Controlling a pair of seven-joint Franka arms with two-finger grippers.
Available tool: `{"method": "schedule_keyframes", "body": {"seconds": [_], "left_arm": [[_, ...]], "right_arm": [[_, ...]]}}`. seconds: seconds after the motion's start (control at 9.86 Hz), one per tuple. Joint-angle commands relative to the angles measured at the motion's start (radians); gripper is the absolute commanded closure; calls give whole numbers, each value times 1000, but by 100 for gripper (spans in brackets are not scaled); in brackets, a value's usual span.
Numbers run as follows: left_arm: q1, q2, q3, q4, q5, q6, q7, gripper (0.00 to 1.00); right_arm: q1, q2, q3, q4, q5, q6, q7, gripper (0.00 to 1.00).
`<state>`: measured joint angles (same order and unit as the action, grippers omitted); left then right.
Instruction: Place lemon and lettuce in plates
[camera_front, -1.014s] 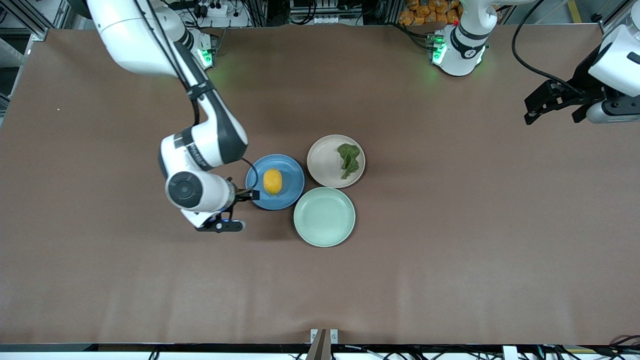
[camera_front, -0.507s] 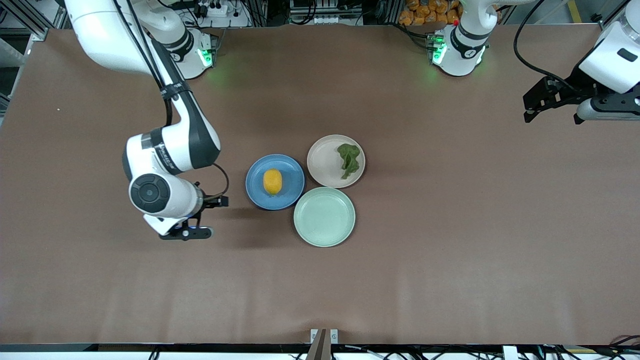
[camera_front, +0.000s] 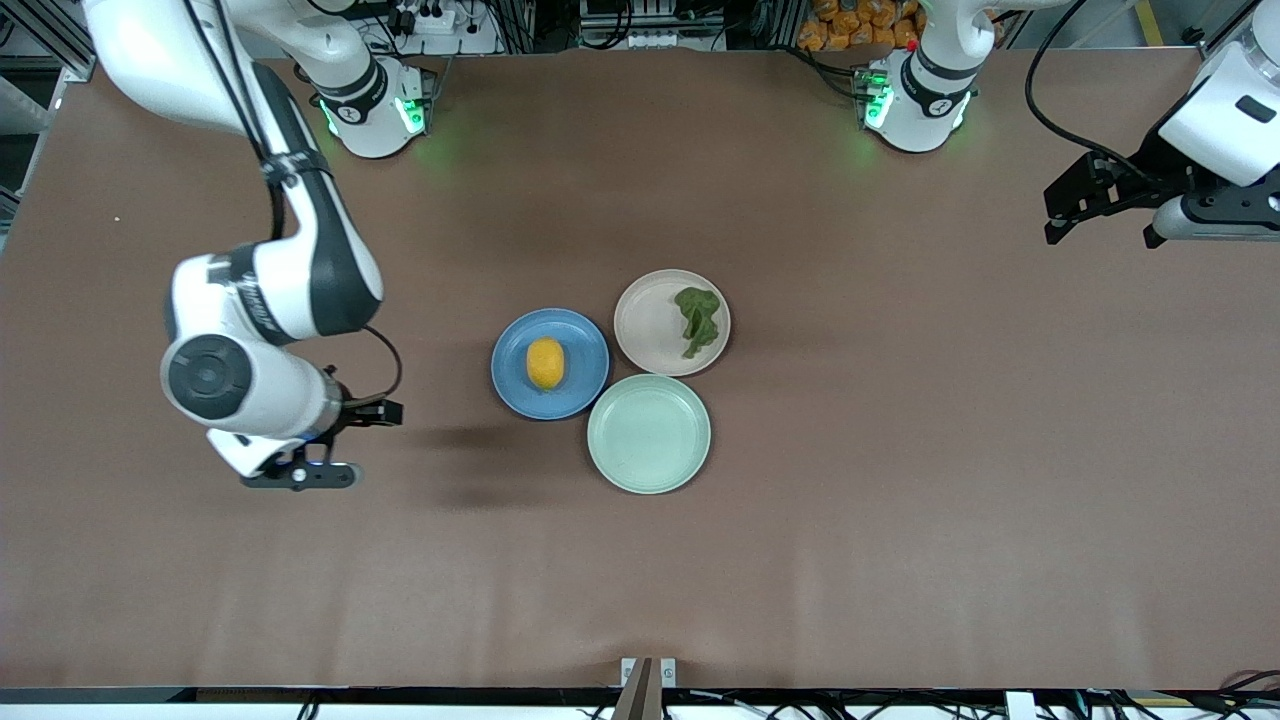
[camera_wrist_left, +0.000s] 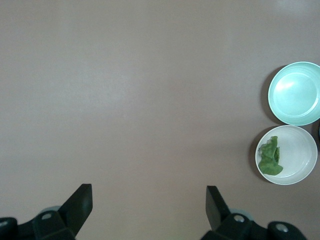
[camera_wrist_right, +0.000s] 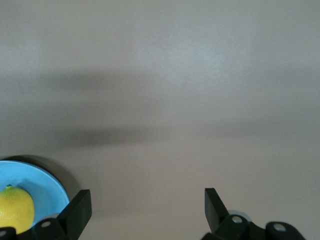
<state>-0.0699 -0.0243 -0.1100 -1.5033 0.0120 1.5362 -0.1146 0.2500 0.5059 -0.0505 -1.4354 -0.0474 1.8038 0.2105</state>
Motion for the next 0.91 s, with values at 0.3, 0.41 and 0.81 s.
{"method": "schedule_keyframes", "body": {"seconds": [0.3, 0.41, 0.81], "left_arm": [[13, -6, -5, 8, -17, -19, 36, 0], [15, -6, -4, 6, -20, -19, 70, 0], [15, -6, 0, 3, -23, -36, 118, 0]], "right_arm": [[-141, -179, 18, -59, -15, -41, -123, 0], [-152, -205, 18, -68, -15, -44, -128, 0], [-245, -305, 56, -100, -8, -76, -188, 0]]}}
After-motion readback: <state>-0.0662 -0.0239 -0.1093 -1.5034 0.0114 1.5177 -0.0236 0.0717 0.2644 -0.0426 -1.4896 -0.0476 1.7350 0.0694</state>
